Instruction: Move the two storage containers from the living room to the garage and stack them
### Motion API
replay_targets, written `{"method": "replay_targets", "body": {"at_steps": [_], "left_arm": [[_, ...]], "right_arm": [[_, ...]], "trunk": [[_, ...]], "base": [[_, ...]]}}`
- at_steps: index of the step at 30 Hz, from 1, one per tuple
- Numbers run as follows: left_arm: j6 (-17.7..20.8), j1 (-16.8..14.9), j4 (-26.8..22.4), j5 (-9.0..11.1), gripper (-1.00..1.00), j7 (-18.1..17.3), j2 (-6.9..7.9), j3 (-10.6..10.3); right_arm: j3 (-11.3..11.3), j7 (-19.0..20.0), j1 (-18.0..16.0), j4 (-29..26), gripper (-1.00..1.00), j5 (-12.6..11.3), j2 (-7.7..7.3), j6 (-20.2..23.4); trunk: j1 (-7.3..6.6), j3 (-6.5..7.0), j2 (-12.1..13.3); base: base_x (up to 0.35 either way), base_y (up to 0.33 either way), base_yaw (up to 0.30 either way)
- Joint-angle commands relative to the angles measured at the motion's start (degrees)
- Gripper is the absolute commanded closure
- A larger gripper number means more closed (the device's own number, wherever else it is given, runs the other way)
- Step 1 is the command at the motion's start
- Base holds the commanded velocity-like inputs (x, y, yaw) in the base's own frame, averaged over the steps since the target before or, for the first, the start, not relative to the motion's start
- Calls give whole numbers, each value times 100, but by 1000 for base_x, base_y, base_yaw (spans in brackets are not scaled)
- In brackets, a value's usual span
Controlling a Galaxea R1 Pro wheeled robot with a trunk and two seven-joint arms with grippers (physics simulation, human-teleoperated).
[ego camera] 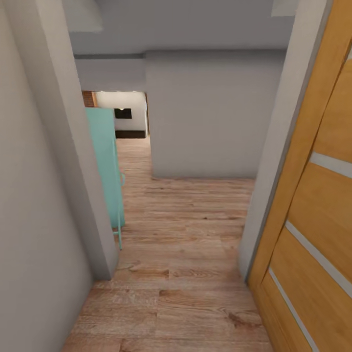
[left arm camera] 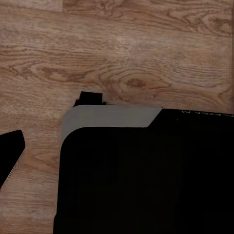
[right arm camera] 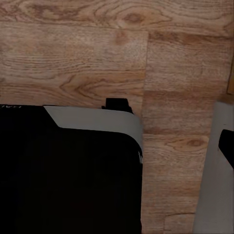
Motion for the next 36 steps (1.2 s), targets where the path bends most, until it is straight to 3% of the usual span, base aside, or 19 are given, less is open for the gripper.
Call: {"method": "replay_targets", "body": {"at_steps": [1,36], "left_arm": [[-16,-4,6,60,-100,-18,0,0],[-13,-4,5,53,-100,-18,-9,-2]], "right_arm": [[48,-2,-7,19,-100,-49,5,-30],[55,-8,53,21,-100,-46,-4,40]], "trunk": [[3,-6,-3],[3,-6,-3]], "base": [[322,0,0],[322,0,0]]}}
